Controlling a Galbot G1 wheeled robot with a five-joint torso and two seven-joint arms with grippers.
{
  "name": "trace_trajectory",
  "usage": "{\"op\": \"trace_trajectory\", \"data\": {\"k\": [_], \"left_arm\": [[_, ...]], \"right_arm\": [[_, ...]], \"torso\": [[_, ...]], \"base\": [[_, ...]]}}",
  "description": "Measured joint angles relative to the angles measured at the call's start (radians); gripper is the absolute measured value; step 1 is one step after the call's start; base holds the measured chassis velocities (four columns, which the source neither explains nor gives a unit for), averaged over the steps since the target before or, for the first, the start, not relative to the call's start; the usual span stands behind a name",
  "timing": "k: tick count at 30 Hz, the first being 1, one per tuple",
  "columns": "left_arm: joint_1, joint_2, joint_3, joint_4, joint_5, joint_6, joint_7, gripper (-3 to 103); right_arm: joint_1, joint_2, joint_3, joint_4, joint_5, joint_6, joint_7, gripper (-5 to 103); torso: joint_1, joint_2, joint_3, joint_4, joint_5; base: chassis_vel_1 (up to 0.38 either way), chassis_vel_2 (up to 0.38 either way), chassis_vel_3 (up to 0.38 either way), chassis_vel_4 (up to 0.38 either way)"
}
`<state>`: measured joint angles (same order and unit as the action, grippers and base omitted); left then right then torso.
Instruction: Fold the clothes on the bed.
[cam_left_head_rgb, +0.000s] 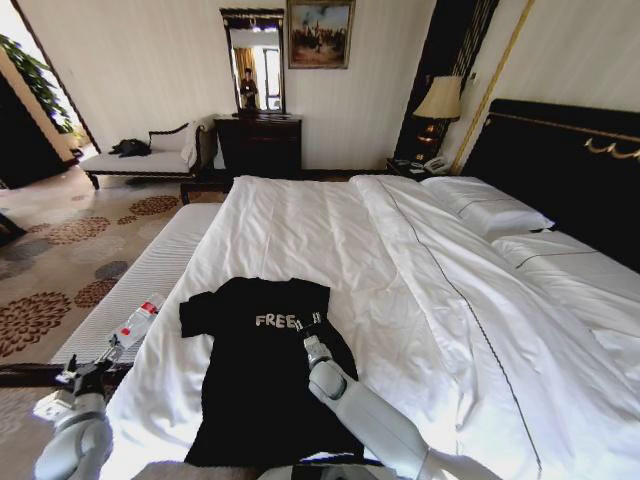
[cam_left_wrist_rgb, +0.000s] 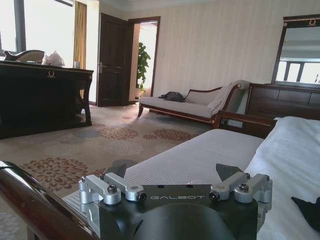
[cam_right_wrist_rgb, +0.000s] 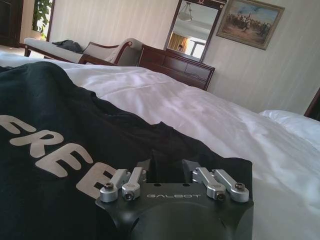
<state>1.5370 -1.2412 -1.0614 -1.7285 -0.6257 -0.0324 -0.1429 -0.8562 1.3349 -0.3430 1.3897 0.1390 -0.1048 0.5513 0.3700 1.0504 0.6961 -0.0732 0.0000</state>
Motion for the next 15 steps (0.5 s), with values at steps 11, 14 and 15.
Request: {"op": "trace_trajectory", "data": {"k": [11, 14, 15], "left_arm": [[-0.001, 0.005, 0.000, 0.007, -0.003, -0.004, 0.000, 100], [-0.003, 0.005, 0.001, 0.010, -0.003, -0.005, 0.000, 100], [-0.003, 0.005, 0.002, 0.013, -0.003, -0.006, 0.000, 100]], "right_arm": [[0.003, 0.003, -0.002, -0.010, -0.001, 0.013, -0.008, 2], [0.001, 0.005, 0.000, -0.015, -0.009, 0.066, -0.038, 1], [-0.001, 0.005, 0.000, -0.017, -0.015, 0.098, -0.054, 0]], "torso": [[0.000, 0.000, 0.000, 0.0000, 0.0000], [0.000, 0.000, 0.000, 0.0000, -0.0001], [0.000, 0.000, 0.000, 0.0000, 0.0000]], "base": [[0.000, 0.000, 0.000, 0.000], [0.000, 0.000, 0.000, 0.000], [0.000, 0.000, 0.000, 0.000]]}}
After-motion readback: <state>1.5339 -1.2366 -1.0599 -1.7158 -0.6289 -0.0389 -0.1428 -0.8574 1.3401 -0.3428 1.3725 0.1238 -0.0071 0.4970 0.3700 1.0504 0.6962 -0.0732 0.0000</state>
